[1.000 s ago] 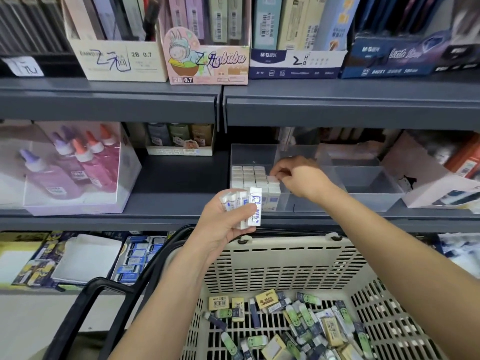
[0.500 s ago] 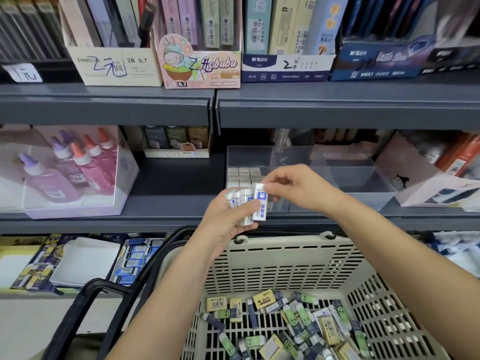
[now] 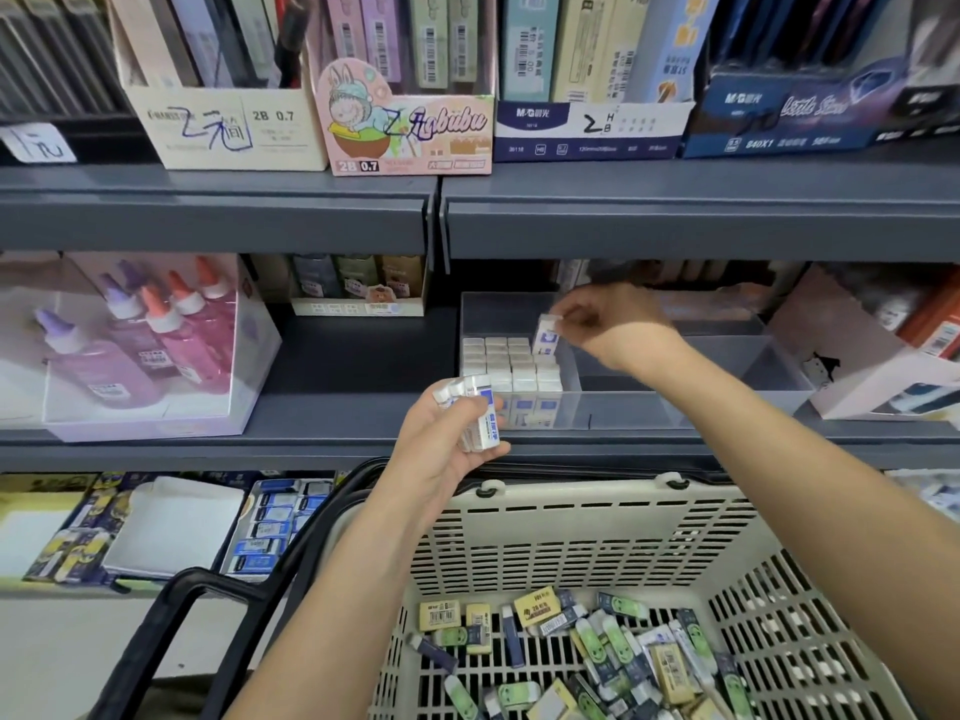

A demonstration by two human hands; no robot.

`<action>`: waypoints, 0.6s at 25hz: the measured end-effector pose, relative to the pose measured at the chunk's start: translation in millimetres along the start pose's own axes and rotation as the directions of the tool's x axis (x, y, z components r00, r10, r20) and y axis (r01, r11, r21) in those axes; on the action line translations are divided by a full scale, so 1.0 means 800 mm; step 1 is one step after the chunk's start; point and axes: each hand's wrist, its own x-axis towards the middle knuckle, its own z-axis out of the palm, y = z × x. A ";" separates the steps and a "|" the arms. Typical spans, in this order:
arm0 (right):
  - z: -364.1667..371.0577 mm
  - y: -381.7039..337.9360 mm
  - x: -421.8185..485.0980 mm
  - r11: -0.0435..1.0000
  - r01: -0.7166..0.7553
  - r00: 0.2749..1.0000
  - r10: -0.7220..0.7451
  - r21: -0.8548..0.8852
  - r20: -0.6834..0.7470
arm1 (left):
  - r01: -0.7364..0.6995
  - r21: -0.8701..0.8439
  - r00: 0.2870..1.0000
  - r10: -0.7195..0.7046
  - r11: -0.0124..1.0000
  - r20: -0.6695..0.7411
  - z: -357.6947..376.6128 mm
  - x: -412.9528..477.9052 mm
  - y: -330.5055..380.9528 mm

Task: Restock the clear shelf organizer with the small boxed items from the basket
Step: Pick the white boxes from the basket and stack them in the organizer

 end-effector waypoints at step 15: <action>0.021 -0.023 -0.073 0.922 0.321 0.929 -0.351 0.217 0.116 | -0.010 0.035 0.990 0.005 0.999 0.141 0.005 -0.005 -0.002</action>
